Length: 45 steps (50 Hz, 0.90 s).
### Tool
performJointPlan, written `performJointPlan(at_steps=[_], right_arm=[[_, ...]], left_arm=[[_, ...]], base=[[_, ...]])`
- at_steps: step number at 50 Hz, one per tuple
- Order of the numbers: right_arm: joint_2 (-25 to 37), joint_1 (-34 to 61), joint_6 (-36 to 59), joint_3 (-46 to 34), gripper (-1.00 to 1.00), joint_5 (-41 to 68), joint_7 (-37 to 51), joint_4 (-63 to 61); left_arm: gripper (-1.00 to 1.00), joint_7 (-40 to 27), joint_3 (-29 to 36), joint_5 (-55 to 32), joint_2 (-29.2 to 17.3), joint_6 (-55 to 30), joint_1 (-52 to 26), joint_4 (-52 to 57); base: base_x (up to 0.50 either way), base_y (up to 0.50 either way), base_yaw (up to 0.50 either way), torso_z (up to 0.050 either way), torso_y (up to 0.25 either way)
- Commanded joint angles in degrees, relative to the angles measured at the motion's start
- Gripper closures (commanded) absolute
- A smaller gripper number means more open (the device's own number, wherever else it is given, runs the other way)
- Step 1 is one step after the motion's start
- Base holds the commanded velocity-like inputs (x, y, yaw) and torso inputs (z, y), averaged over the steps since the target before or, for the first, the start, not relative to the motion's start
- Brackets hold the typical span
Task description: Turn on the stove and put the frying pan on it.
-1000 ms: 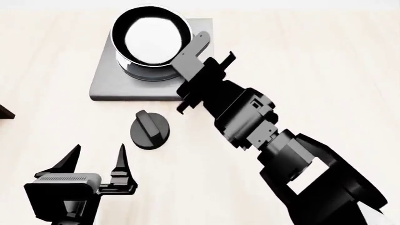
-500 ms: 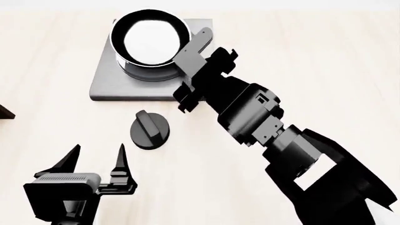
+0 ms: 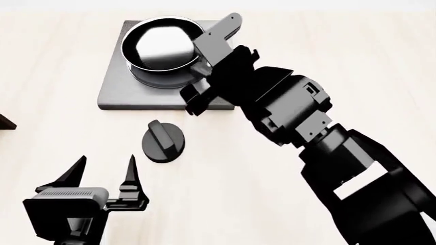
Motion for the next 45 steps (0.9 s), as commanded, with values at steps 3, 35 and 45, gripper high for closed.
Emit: performJointPlan(at_steps=[3,35,45], right_arm=[[1.96,1.44,3.35,2.42,-1.0,3.92,0.62,-4.83],[26.13,-18.62,-1.38,18.64,-1.0,12.48,21.0,-56.25],[35.99,-37.96,-16.37,26.31,-1.0,7.51,27.22,-72.47]], left_arm=[[-1.0,-0.38,0.1,-0.08,-0.21,-0.17,0.03,0.5],[-1.0,-2.1,-1.28,-0.8,-0.62,0.65,-0.44,4.31],[-1.0,-3.08,-3.91,-0.98,0.05,4.45,-0.68,7.24]], base=[[0.0,0.0,0.0,0.0,0.0],[0.0,0.0,0.0,0.0,0.0],[0.0,0.0,0.0,0.0,0.0]])
